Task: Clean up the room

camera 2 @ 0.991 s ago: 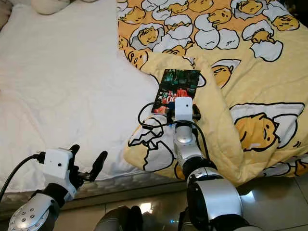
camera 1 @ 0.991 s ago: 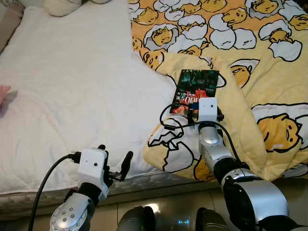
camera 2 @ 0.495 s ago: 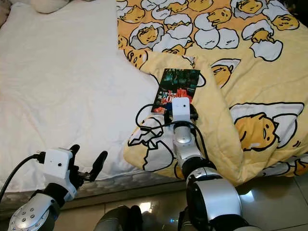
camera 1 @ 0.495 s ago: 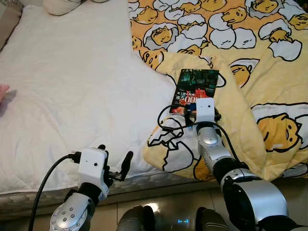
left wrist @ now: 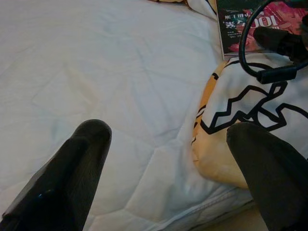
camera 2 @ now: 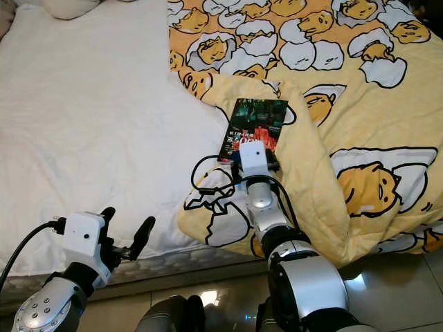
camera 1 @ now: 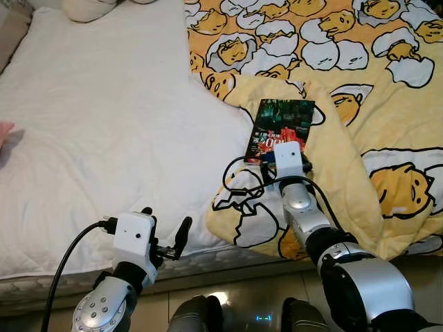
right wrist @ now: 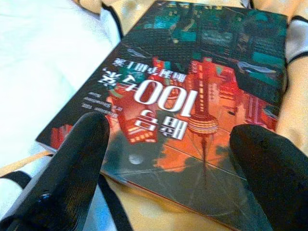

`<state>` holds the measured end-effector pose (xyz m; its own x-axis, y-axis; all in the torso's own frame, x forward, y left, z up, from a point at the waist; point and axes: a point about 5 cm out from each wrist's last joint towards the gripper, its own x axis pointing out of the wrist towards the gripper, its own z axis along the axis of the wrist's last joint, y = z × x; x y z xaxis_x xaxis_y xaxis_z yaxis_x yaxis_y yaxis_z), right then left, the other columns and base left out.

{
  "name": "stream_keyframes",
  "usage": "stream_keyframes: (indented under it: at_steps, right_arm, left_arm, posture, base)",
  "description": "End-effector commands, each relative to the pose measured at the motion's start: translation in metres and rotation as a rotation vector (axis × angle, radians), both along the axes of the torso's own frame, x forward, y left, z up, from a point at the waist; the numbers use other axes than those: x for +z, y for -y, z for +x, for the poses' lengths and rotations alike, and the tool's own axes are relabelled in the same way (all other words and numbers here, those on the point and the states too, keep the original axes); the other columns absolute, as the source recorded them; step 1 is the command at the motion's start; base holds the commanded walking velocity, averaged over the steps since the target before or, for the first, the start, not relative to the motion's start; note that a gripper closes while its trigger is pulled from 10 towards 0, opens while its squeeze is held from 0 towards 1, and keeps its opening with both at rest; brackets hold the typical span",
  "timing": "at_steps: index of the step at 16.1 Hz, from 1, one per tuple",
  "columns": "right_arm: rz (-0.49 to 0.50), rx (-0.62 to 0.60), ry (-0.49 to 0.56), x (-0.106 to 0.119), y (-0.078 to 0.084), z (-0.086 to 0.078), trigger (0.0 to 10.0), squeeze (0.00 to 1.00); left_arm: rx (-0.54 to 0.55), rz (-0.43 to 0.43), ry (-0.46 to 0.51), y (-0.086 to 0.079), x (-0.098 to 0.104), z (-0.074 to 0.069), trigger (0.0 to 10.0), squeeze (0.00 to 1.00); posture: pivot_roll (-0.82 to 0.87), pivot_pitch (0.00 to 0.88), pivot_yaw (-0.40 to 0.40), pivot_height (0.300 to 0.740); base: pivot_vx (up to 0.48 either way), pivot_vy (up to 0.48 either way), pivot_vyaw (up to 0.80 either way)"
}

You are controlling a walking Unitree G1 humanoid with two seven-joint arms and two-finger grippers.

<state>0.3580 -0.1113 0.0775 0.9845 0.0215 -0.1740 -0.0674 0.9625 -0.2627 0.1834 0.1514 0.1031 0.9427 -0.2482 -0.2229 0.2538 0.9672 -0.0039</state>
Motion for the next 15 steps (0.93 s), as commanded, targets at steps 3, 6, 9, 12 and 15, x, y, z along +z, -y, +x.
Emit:
stream_keyframes:
  at_steps: [3, 6, 9, 12, 15]
  right_arm:
    - [0.004, 0.011, -0.045, -0.011, -0.002, -0.006, 10.0, 0.00]
    - [0.093, -0.049, -0.133, -0.022, 0.008, -0.011, 10.0, 0.00]
    - [0.228, -0.166, -0.235, -0.036, 0.027, -0.017, 10.0, 0.00]
    - [0.292, -0.237, -0.265, -0.041, 0.039, -0.021, 10.0, 0.00]
    - [0.314, -0.264, -0.253, -0.039, 0.042, -0.020, 10.0, 0.00]
  left_arm:
    - [0.013, 0.013, -0.013, -0.004, -0.002, -0.002, 10.0, 0.00]
    - [0.011, 0.013, -0.013, -0.004, -0.001, -0.002, 10.0, 0.00]
    - [0.005, 0.015, -0.013, -0.004, 0.000, -0.003, 10.0, 0.00]
    - [0.006, 0.020, -0.014, -0.005, 0.000, -0.003, 10.0, 0.00]
    - [0.005, 0.020, -0.012, -0.005, 0.000, -0.002, 10.0, 0.00]
  posture:
    - [0.16, 0.196, 0.177, 0.740]
    - [0.16, 0.197, 0.178, 0.740]
    - [0.17, 0.203, 0.184, 0.740]
    - [0.17, 0.205, 0.186, 0.740]
    - [0.17, 0.205, 0.185, 0.740]
  base:
    - [0.000, 0.000, 0.00]
    - [0.000, 0.000, 0.00]
    - [0.000, 0.000, 0.00]
    - [0.000, 0.000, 0.00]
    - [0.000, 0.000, 0.00]
